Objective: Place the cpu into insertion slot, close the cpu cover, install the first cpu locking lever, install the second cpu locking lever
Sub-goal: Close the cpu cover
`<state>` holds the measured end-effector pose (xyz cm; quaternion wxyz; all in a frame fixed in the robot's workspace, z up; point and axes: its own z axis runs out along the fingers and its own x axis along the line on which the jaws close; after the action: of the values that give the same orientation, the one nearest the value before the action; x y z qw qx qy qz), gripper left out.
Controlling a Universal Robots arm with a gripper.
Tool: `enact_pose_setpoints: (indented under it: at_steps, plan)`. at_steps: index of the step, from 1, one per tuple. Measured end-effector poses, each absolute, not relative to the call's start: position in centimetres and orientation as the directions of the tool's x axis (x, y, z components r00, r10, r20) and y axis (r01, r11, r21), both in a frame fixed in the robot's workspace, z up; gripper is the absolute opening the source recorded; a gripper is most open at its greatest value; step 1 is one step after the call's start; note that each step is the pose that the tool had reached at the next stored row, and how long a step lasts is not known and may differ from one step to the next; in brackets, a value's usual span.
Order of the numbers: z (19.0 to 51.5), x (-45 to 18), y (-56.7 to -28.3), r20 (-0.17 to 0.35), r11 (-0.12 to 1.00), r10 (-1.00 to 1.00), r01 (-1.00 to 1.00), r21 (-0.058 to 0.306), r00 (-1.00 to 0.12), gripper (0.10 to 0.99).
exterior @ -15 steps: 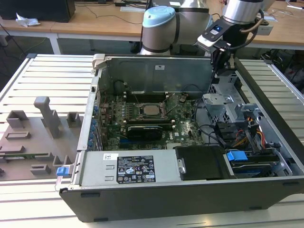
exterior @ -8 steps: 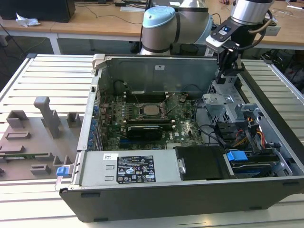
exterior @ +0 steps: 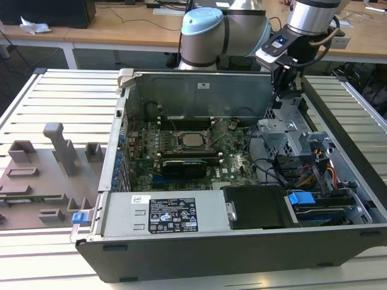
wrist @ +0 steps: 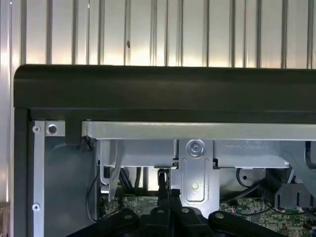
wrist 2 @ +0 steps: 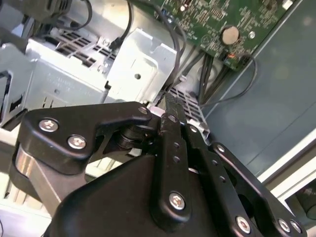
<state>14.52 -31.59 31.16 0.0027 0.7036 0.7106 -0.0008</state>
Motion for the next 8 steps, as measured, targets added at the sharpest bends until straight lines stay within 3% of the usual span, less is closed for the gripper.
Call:
enact_pose_setpoints:
  at_steps: [8]
  plan:
    - [30.4, 10.6, -31.6, -0.005, 0.010, 1.000, 1.000, 0.003, -0.010, 0.106]
